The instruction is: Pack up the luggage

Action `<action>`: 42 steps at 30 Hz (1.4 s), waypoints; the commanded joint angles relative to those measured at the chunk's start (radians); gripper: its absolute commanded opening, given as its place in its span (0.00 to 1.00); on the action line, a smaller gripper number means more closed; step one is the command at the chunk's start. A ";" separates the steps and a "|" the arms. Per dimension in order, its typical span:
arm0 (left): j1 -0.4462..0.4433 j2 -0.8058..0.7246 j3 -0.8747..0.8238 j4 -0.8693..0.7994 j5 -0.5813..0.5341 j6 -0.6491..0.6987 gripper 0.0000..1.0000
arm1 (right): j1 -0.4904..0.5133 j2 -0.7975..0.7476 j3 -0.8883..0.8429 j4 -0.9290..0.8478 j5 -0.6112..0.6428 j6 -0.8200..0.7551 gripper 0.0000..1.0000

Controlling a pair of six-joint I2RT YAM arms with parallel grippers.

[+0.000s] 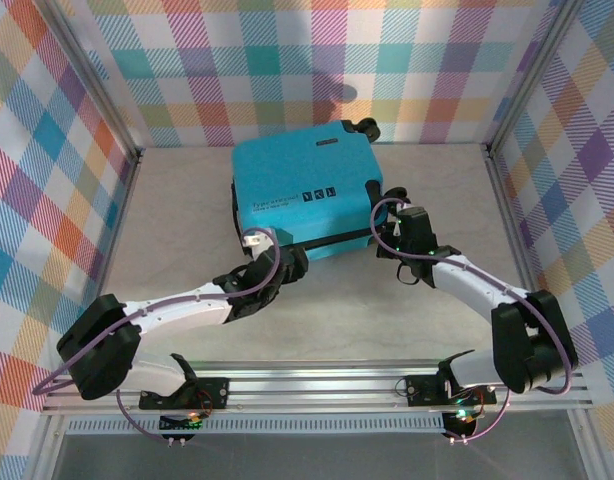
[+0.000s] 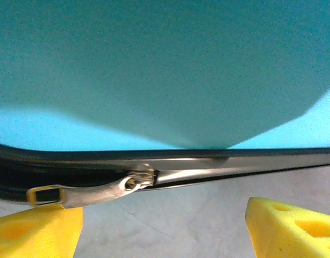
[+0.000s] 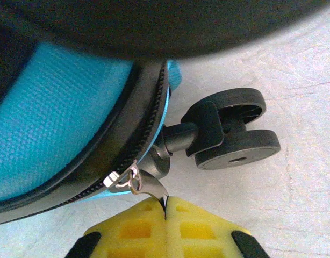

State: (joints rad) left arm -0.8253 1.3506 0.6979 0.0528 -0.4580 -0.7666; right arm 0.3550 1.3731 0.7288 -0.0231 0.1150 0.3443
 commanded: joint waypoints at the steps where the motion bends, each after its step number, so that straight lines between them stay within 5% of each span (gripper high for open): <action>1: 0.097 -0.024 0.024 -0.005 -0.077 0.091 0.80 | -0.037 0.035 0.030 -0.010 0.031 -0.018 0.00; 7: 0.267 0.047 0.098 0.021 0.051 0.213 0.80 | -0.044 0.070 0.038 0.072 -0.069 -0.026 0.00; 13: 0.279 0.042 0.215 -0.031 0.106 0.298 0.80 | -0.030 0.046 -0.014 0.115 -0.093 -0.002 0.00; 23: 0.155 0.070 0.558 -0.253 0.214 0.453 0.81 | -0.030 0.030 -0.069 0.176 -0.123 0.034 0.00; 36: 0.061 0.506 1.206 -0.500 0.496 0.475 0.82 | -0.031 -0.011 -0.087 0.172 -0.139 0.039 0.00; 42: 0.023 0.676 1.392 -0.476 0.612 0.465 0.82 | -0.030 -0.022 -0.091 0.174 -0.152 0.040 0.00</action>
State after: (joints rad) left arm -0.7776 1.9900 2.0167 -0.4156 0.0536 -0.2985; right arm 0.3317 1.3762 0.6559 0.1719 -0.0139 0.3775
